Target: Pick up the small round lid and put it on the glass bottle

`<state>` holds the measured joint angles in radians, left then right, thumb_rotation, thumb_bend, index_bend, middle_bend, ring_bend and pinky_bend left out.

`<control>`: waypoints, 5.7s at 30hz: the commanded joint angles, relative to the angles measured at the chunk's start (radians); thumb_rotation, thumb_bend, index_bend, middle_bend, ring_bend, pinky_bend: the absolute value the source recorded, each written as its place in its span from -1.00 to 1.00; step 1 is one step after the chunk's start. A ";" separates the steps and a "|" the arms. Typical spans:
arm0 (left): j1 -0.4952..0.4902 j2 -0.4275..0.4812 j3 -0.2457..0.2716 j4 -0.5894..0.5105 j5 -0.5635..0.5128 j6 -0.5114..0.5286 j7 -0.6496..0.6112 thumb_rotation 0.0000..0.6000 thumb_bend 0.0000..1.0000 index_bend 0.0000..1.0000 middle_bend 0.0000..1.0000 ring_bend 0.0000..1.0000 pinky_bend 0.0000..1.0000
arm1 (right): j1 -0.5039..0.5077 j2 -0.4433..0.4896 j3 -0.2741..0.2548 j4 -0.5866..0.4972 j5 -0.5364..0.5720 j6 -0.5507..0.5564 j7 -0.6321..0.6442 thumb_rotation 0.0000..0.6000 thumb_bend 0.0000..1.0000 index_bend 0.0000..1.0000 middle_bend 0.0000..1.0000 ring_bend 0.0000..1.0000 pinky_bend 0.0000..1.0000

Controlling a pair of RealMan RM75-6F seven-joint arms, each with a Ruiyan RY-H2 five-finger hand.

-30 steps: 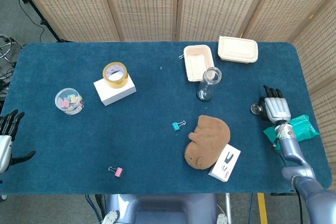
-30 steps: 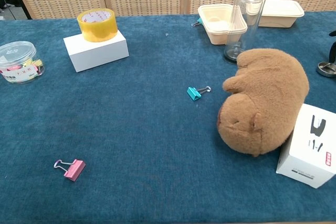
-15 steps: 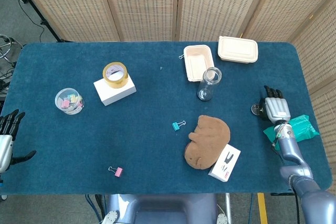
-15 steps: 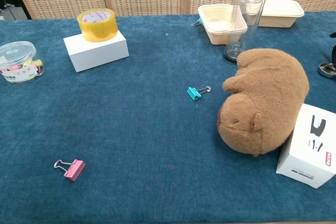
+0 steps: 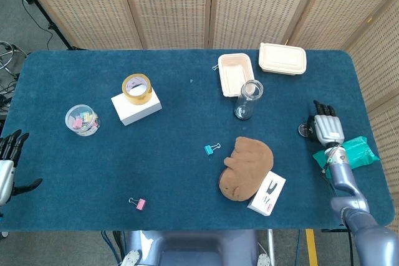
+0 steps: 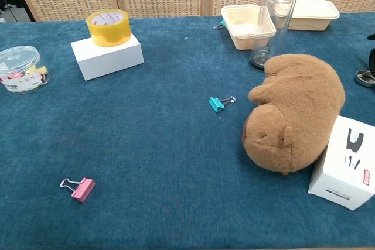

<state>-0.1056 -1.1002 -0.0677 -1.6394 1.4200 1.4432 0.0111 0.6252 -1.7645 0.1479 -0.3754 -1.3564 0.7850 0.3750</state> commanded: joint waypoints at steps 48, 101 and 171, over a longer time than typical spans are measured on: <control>0.010 0.057 0.018 -0.006 0.051 0.010 -0.119 1.00 -1.00 -1.00 -1.00 -1.00 -1.00 | 0.025 0.530 0.235 -0.860 0.175 0.262 -0.466 1.00 0.15 0.31 -1.00 -1.00 -1.00; 0.015 0.080 0.015 -0.001 0.046 0.011 -0.179 1.00 -1.00 -1.00 -1.00 -1.00 -1.00 | 0.280 0.298 0.255 -0.824 0.356 0.167 -0.507 1.00 0.16 0.31 -1.00 -1.00 -1.00; 0.013 0.089 0.016 -0.007 0.049 0.007 -0.185 1.00 -1.00 -1.00 -1.00 -1.00 -1.00 | 0.253 0.293 0.254 -0.826 0.360 0.134 -0.421 1.00 0.16 -0.01 -1.00 -1.00 -1.00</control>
<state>-0.0928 -1.0108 -0.0520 -1.6464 1.4688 1.4505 -0.1737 0.8787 -1.4722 0.4024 -1.2015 -0.9963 0.9186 -0.0456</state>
